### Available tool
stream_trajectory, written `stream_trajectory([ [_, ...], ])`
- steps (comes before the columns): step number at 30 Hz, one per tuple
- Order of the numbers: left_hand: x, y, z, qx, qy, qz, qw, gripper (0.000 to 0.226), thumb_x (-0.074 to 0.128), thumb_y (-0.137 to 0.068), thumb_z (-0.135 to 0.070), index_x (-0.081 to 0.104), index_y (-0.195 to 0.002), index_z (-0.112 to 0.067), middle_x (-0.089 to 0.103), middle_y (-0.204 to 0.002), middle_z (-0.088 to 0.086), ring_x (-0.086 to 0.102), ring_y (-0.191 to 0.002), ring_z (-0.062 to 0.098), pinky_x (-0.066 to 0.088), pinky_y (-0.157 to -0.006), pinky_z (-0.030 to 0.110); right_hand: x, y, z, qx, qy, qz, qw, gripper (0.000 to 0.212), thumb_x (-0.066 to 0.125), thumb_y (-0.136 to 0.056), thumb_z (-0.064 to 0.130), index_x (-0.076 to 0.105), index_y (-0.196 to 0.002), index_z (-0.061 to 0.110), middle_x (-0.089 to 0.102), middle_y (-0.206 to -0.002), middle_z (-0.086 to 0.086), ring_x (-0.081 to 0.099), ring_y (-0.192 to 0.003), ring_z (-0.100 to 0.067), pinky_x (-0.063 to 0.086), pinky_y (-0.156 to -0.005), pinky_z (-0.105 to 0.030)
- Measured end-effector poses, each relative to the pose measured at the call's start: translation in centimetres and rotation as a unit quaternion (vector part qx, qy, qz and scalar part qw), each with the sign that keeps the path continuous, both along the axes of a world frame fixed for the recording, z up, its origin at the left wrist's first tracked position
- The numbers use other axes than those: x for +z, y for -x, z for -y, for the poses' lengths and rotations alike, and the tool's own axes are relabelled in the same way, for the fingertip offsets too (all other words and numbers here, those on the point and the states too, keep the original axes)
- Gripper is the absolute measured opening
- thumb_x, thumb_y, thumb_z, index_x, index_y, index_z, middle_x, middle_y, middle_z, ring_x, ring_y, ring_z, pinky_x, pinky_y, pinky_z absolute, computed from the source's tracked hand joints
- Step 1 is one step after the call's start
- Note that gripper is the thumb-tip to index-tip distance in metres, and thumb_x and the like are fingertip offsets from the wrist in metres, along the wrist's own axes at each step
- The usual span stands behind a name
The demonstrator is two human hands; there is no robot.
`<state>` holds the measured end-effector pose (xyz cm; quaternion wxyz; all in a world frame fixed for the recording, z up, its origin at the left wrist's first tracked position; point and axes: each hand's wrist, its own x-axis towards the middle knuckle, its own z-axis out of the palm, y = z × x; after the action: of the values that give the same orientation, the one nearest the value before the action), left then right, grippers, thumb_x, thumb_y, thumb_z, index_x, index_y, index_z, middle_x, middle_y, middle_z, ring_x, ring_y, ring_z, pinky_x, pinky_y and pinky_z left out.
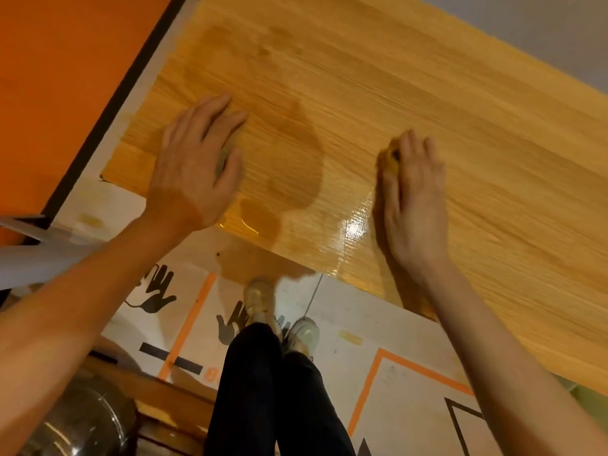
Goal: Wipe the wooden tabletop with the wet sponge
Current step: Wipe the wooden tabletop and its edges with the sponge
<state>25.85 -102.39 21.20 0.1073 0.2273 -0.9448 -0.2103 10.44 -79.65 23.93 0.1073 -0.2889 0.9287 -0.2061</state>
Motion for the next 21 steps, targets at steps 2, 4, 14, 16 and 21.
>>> stream_trajectory([
  [2,-0.2,-0.1,0.1,0.001,0.001,0.0,1.0,0.047,0.04,-0.102,-0.031,0.047,-0.146,-0.016,0.038,-0.157,0.006,0.032,-0.146,0.027,0.024,-0.119,0.048,-0.6,0.1,0.9,-0.04,0.018,-0.008,0.999,0.049,0.03,-0.105,0.022,0.021,-0.152,0.009,0.016,-0.161,-0.006,0.004,-0.15,-0.023,0.002,-0.122,-0.045],
  [4,-0.3,0.0,0.1,0.005,0.001,-0.004,1.0,0.047,0.039,-0.102,-0.033,0.046,-0.146,-0.018,0.038,-0.157,0.004,0.031,-0.147,0.026,0.023,-0.119,0.047,-1.2,-4.7,-1.0,-0.003,0.026,-0.026,0.999,0.05,0.034,-0.105,0.021,0.023,-0.152,0.009,0.019,-0.161,-0.006,0.005,-0.15,-0.021,0.001,-0.123,-0.042],
  [14,-0.8,0.1,0.2,0.012,0.022,-0.009,1.0,0.045,0.04,-0.103,-0.031,0.046,-0.146,-0.019,0.038,-0.157,0.002,0.033,-0.145,0.023,0.019,-0.119,0.037,-0.4,-3.8,1.5,0.041,0.023,-0.011,0.999,0.048,0.029,-0.105,0.027,0.029,-0.15,0.01,0.024,-0.159,-0.007,0.011,-0.149,-0.022,0.003,-0.123,-0.04],
  [16,-0.8,-0.1,0.3,0.013,0.024,-0.012,1.0,0.045,0.039,-0.103,-0.032,0.046,-0.146,-0.019,0.038,-0.157,0.001,0.033,-0.145,0.023,0.019,-0.118,0.036,-0.8,-3.7,3.4,-0.002,0.024,-0.018,1.0,0.049,0.029,-0.106,0.026,0.024,-0.151,0.009,0.019,-0.16,-0.006,0.006,-0.15,-0.021,-0.001,-0.123,-0.039],
  [21,-0.7,0.1,0.2,0.014,0.027,-0.015,0.999,0.046,0.039,-0.102,-0.031,0.048,-0.145,-0.018,0.039,-0.156,0.002,0.035,-0.144,0.023,0.021,-0.117,0.036,-0.9,-13.6,-1.8,0.134,0.027,-0.02,0.99,0.05,0.041,-0.101,0.018,0.03,-0.149,0.008,0.024,-0.158,-0.006,0.012,-0.149,-0.02,0.003,-0.123,-0.041],
])
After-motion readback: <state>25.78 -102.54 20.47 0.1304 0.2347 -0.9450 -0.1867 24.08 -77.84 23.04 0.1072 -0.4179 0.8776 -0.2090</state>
